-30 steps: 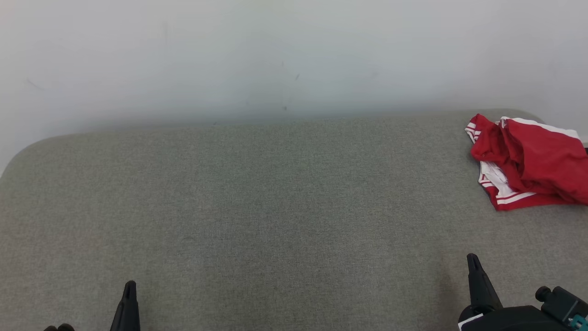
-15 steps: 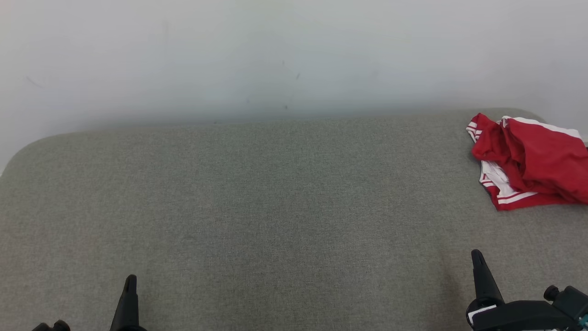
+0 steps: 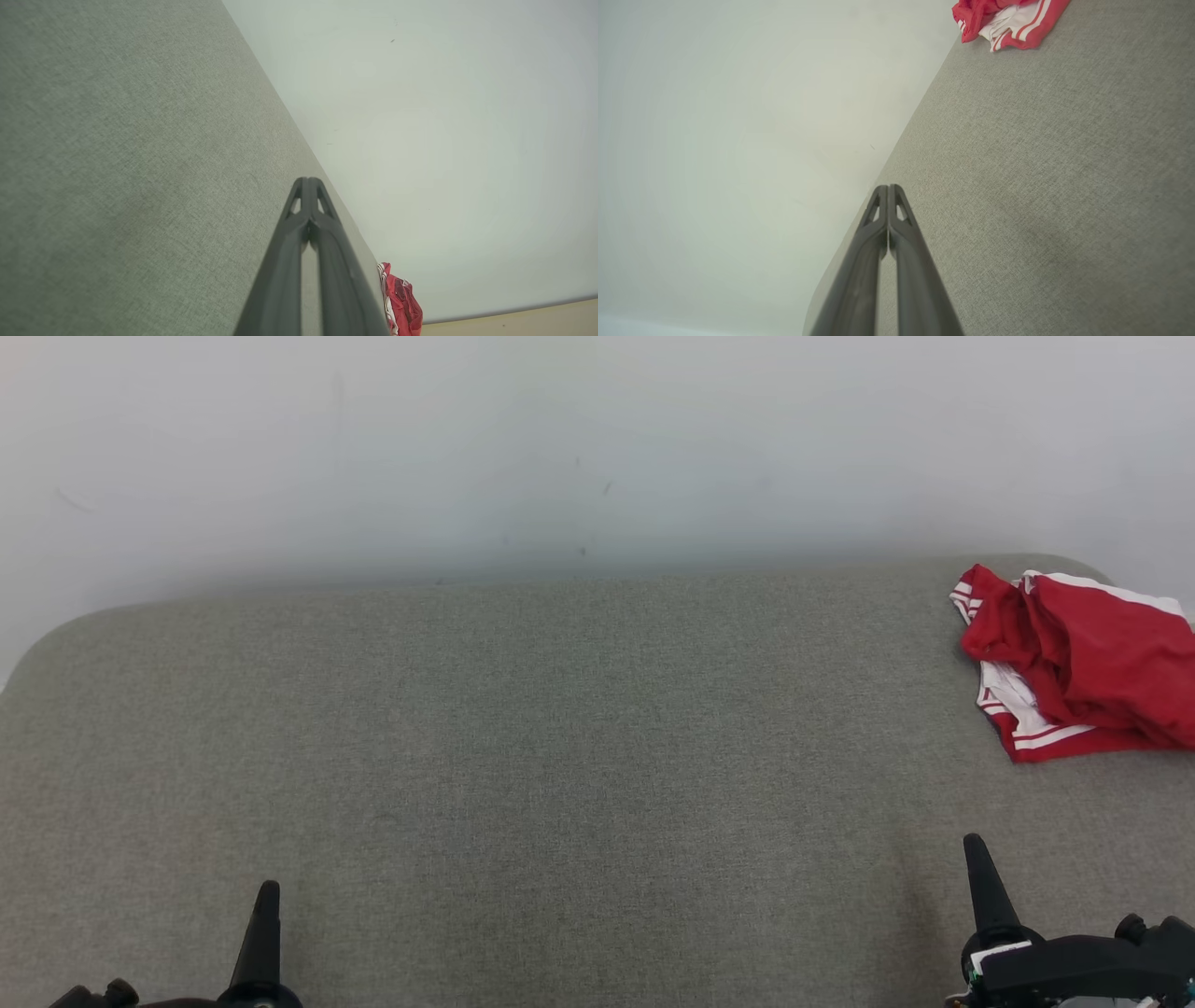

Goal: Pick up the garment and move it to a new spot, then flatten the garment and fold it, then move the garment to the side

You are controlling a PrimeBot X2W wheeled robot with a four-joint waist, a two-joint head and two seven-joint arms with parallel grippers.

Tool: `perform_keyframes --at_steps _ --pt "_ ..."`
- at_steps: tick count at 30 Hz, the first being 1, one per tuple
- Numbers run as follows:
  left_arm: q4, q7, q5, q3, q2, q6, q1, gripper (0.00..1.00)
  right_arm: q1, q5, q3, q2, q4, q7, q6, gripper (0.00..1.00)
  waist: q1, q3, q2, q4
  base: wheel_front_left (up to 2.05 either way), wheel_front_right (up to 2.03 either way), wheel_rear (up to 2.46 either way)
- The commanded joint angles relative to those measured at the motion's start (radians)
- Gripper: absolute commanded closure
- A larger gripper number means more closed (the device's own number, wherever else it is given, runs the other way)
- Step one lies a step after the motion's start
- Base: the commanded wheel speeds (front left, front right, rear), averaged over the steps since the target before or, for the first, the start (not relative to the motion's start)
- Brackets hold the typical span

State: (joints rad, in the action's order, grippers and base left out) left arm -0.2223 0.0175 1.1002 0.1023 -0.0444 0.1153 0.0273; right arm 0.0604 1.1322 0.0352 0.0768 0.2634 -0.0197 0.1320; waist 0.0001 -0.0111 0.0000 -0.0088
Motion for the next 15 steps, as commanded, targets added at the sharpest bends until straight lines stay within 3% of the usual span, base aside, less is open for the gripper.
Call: perform_keyframes --at_steps 1,15 --pt "0.006 -0.009 0.033 0.003 -0.006 0.006 0.024 1.00 0.020 0.033 0.008 -0.003 -0.013 0.009 -0.001 1.00 -0.0001 0.000 0.0000 0.000 0.00 0.00 0.00" --pt "-0.002 -0.043 0.161 0.006 -0.006 0.011 0.042 1.00 0.028 0.153 0.027 -0.009 -0.015 0.042 -0.002 1.00 -0.0001 0.003 0.0000 0.002 0.00 0.00 0.00"
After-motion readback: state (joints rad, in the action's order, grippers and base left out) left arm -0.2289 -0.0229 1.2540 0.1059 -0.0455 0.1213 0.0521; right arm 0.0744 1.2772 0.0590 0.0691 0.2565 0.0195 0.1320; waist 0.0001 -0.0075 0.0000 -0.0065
